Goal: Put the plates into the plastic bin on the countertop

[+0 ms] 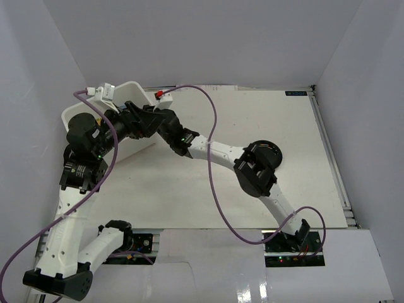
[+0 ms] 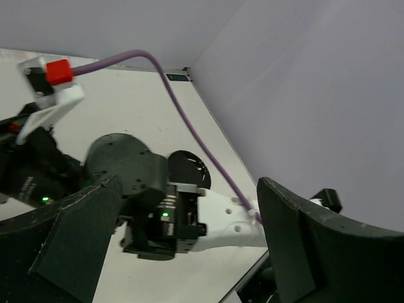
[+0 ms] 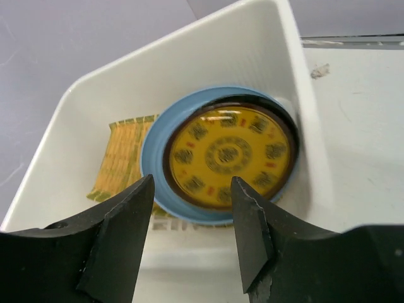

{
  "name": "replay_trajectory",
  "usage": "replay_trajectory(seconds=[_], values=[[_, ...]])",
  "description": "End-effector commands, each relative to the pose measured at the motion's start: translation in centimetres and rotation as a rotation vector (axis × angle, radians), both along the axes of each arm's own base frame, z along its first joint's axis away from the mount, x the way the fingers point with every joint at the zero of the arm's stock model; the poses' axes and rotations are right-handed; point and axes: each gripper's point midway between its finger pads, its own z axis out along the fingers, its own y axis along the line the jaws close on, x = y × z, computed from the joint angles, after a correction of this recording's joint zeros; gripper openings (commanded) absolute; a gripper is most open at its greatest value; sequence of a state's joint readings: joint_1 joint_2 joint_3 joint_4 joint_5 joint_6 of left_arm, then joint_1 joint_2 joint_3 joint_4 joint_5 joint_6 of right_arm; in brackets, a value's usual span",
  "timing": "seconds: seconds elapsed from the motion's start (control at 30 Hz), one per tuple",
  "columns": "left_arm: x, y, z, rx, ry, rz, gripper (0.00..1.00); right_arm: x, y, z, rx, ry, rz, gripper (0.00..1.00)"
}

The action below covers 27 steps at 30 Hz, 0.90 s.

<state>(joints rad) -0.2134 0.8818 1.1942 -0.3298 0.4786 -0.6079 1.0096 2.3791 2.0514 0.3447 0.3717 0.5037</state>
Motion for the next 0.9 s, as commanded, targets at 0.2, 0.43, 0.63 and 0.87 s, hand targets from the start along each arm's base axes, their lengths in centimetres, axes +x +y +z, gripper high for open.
replay_trajectory(seconds=[0.2,0.43,0.63,0.87], values=[[0.8,-0.3,-3.1,-0.048,0.116,0.019,0.96,-2.1,-14.5,11.2,0.174,-0.108,-0.072,0.47],[1.1,-7.7,-9.2,-0.034,0.281,-0.125,0.92,-4.6,-31.8,3.6,0.111,0.018,-0.277,0.08],[2.0,-16.9,-16.0,0.122,0.368,-0.157,0.87,-8.4,-44.9,-2.0,0.033,0.110,-0.487,0.08],[4.5,-23.3,-26.1,0.258,0.483,-0.196,0.70,-13.3,-51.3,-0.2,-0.033,0.001,-0.647,0.08]])
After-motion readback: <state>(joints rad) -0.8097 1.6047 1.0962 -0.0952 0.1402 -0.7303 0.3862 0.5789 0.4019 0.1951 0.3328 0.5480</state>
